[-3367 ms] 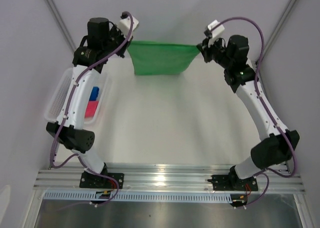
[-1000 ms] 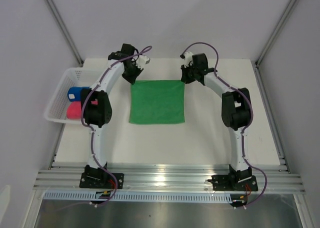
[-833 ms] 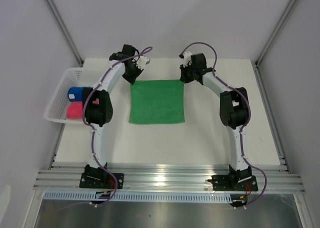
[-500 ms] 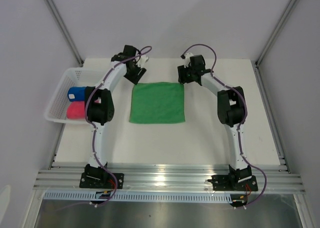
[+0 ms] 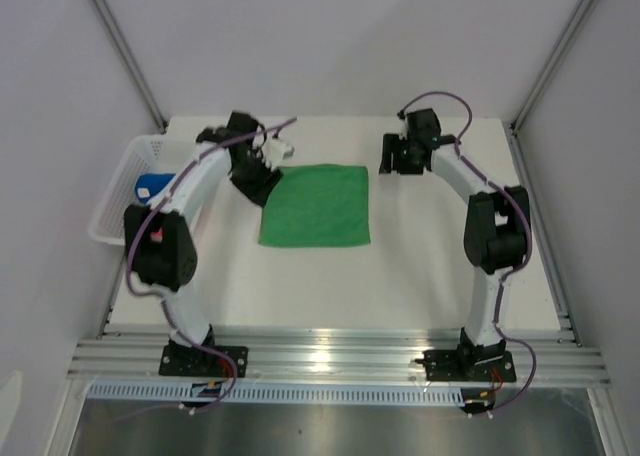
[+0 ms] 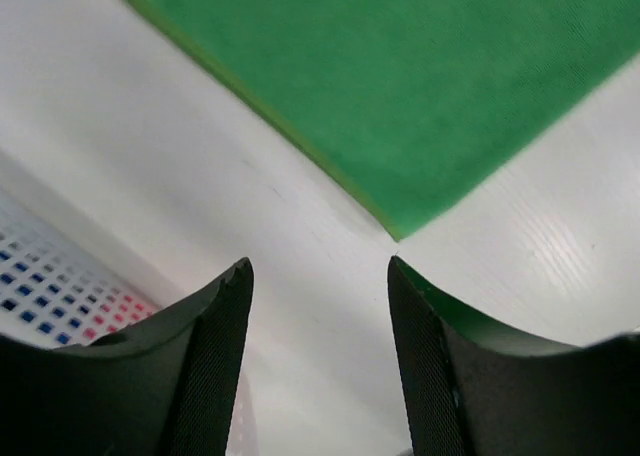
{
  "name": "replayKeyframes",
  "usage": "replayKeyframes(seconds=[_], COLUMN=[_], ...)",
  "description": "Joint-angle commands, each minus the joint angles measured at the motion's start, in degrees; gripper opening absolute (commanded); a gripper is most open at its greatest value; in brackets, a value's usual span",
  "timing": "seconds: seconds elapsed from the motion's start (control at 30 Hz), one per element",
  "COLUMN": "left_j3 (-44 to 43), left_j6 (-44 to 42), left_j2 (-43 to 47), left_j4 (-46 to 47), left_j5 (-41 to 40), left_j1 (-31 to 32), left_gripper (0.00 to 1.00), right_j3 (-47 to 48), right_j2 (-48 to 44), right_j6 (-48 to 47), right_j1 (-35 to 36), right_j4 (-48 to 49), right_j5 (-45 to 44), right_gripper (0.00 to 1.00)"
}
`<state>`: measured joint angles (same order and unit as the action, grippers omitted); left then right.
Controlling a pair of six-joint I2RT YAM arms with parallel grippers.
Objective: Roll the towels
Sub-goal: Fold the towel
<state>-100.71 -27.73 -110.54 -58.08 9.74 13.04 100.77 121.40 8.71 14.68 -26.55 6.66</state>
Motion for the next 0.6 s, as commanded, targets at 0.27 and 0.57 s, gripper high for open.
replayKeyframes(seconds=[0.27,0.57], left_j3=[39.25,44.02], left_j6=[-27.97,-36.08], left_j2=[22.91,17.74], left_j4=[15.88,25.39], left_j5=[-2.26,-4.81], left_j1=[9.9,12.19], left_gripper=[0.63,0.67], right_j3=[-28.68,-33.62], right_j2=[-16.99,-15.67], right_j6=[9.83,13.97], right_j1=[5.09,7.73], right_j4=[-2.2,2.73], right_j5=[13.56,13.74], right_gripper=[0.65,0.65])
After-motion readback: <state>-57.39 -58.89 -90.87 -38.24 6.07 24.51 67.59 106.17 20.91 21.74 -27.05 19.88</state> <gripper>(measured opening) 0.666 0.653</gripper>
